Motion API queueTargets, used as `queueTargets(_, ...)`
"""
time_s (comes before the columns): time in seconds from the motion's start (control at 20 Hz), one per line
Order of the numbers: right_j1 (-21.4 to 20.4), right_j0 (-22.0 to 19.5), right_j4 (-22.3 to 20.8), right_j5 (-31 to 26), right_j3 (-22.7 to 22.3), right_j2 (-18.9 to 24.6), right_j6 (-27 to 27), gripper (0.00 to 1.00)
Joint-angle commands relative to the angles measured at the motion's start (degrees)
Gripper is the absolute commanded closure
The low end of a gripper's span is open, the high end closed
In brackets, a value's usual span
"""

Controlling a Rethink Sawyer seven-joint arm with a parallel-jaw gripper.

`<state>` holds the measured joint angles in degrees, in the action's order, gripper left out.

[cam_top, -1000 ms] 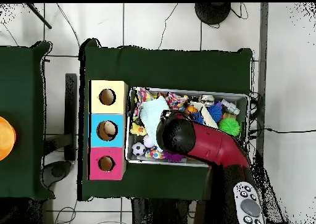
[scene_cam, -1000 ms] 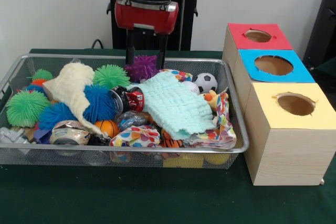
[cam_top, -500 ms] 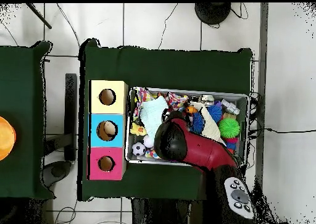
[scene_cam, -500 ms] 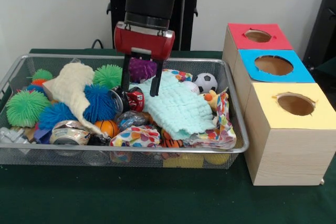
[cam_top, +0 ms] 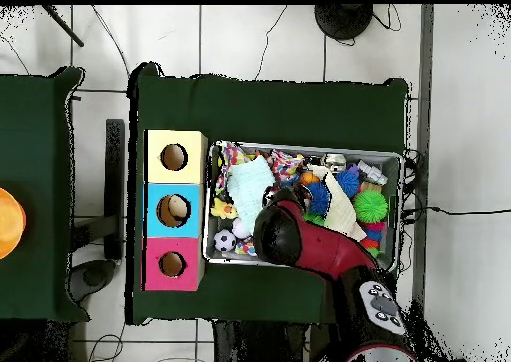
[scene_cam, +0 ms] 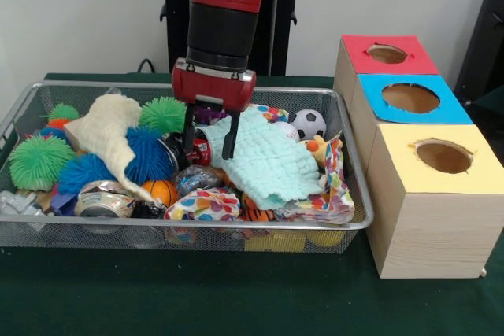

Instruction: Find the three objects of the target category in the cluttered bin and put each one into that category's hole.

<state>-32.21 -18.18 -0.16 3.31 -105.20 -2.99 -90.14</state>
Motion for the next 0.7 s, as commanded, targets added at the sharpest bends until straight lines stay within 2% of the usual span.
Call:
queueTargets(0.05, 3.9, -2.4, -1.3, -0.8, 0.1, 3.8, -8.8, 0.00)
queueTargets(0.25, 4.4, -2.0, -0.8, -2.0, 0.8, 3.8, -8.5, 0.00)
queueTargets(0.7, 5.1, -2.5, -1.3, -0.4, 1.5, 3.6, -8.5, 0.00)
